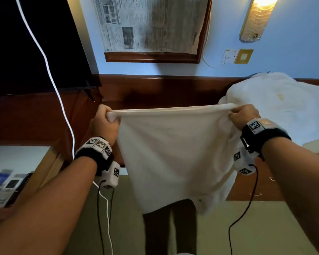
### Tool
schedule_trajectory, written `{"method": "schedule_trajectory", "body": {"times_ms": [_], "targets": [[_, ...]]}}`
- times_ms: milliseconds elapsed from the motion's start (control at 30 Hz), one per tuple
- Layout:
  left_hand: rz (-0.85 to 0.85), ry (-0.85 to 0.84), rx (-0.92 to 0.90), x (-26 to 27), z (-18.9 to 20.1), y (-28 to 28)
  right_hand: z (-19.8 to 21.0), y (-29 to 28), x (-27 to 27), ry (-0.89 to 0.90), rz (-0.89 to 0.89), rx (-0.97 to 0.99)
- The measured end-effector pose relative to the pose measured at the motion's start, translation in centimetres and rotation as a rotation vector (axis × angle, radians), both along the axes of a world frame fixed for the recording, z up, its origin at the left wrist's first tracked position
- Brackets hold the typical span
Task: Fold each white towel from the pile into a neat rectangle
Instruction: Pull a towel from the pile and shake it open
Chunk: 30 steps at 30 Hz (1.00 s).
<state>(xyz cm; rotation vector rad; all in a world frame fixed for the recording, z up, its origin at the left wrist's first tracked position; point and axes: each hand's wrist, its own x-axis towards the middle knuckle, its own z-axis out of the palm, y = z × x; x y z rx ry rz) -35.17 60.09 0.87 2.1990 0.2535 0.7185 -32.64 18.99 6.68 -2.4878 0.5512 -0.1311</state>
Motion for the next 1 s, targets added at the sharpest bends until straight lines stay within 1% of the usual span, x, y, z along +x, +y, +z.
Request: {"method": "schedule_trajectory", "body": {"times_ms": [33, 67, 167, 300, 367, 433, 500, 567, 600, 700, 767, 800, 833, 867, 900, 967, 1000], "targets": [[0.044, -0.019, -0.107, 0.3, 0.0, 0.2, -0.8, -0.3, -0.4, 0.001, 0.013, -0.005], [0.082, -0.004, -0.143, 0.8, -0.3, 0.6, -1.8, -0.8, -0.7, -0.005, 0.004, -0.006], [0.173, 0.186, -0.063, 1.7, -2.0, 3.1, -4.8, -2.8, -2.3, -0.001, -0.116, 0.019], [0.309, 0.417, -0.047, 1.1, -4.5, 7.2, -9.0, -4.6, -5.0, 0.024, -0.246, 0.028], [0.346, 0.479, -0.052, 0.5, -5.1, 9.2, -10.3, -5.0, -5.6, 0.017, -0.295, 0.069], [0.396, 0.500, -0.090, 0.6, -5.3, 10.6, -10.7, -5.5, -5.5, -0.038, -0.358, 0.143], [0.456, 0.472, -0.138, 1.2, -5.0, 11.1, -10.0, -5.4, -5.0, -0.166, -0.402, 0.195], [0.510, 0.379, -0.151, 1.7, -4.5, 11.0, -8.6, -4.9, -4.3, -0.253, -0.461, 0.167], [0.527, 0.368, -0.176, 1.8, -4.1, 10.8, -8.2, -4.6, -3.9, -0.281, -0.483, 0.150], [0.551, 0.243, -0.238, 1.8, -4.0, 10.1, -7.7, -3.6, -3.5, -0.290, -0.489, 0.131], [0.597, 0.178, -0.280, 3.1, -6.1, 11.8, -8.2, -3.2, -3.3, -0.288, -0.526, 0.178], [0.614, 0.172, -0.322, 4.5, -8.1, 13.7, -8.5, -3.1, -3.2, -0.297, -0.566, 0.232], [0.585, 0.187, -0.394, 5.6, -9.8, 14.8, -8.7, -2.8, -3.0, -0.311, -0.605, 0.298], [0.550, 0.203, -0.465, 6.5, -10.6, 15.1, -8.8, -2.4, -2.6, -0.322, -0.639, 0.368], [0.514, 0.213, -0.504, 6.3, -10.1, 14.1, -9.0, -2.0, -2.3, -0.330, -0.658, 0.435], [0.462, 0.128, -0.695, 5.9, -8.1, 10.9, -9.7, -1.8, -0.7, -0.353, -0.679, 0.532], [0.463, 0.137, -0.767, 6.4, -8.3, 10.6, -10.2, -1.9, 0.4, -0.360, -0.695, 0.551]]}}
